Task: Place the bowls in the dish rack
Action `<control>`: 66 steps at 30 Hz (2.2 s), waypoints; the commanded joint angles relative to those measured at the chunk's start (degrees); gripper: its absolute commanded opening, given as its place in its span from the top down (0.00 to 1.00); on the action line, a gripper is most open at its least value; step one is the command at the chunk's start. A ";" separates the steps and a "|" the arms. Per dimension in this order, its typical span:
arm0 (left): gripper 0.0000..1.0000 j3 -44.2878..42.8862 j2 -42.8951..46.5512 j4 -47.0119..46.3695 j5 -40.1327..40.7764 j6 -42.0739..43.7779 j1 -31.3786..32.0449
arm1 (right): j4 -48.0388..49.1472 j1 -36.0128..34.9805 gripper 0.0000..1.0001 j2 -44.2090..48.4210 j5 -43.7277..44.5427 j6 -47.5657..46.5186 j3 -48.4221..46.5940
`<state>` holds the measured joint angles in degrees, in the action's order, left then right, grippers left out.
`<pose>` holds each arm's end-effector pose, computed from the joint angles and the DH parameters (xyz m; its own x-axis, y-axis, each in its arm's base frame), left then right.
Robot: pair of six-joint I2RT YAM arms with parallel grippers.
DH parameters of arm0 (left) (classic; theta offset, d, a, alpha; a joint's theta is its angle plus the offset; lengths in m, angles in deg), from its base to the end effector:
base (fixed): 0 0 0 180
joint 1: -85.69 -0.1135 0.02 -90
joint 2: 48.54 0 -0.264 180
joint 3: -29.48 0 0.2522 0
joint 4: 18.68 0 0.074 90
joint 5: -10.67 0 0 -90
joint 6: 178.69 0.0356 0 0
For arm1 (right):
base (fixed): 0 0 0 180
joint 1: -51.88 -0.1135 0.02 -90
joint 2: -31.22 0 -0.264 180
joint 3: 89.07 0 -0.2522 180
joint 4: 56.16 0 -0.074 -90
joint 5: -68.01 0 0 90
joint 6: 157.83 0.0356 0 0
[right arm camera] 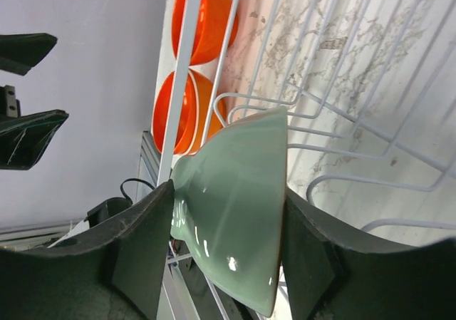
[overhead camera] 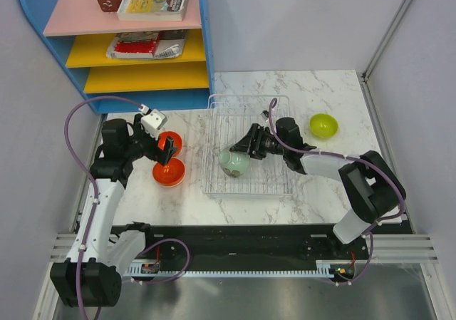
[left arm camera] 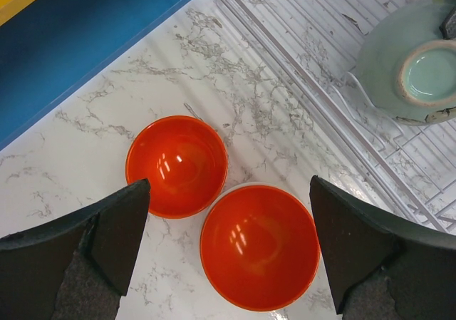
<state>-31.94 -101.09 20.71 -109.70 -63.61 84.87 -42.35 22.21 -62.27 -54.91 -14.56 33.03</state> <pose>0.1991 -0.0152 0.3088 -0.2805 0.3617 -0.8891 0.5985 0.7901 0.1326 0.2838 0.1839 0.1917 -0.8773 0.2745 -0.3937 -0.2524 0.4340 0.8648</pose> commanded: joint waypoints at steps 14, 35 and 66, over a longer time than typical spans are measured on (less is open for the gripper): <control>0.00 0.11 1.14 0.30 -1.01 1.73 0.12 | -14.21 -0.04 0.68 1.12 9.36 -7.05 -5.87; 0.00 0.73 0.96 1.88 -1.71 1.46 0.12 | -18.61 4.09 0.91 -5.29 17.46 -0.02 -4.11; 0.00 0.29 1.93 3.64 -2.41 2.34 0.12 | -26.18 3.13 0.07 -5.47 12.99 -10.91 -14.66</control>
<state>-31.44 -100.46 23.49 -110.11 -63.57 84.87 -72.03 25.42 -65.31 -35.20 -25.73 16.33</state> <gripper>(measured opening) 0.994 0.912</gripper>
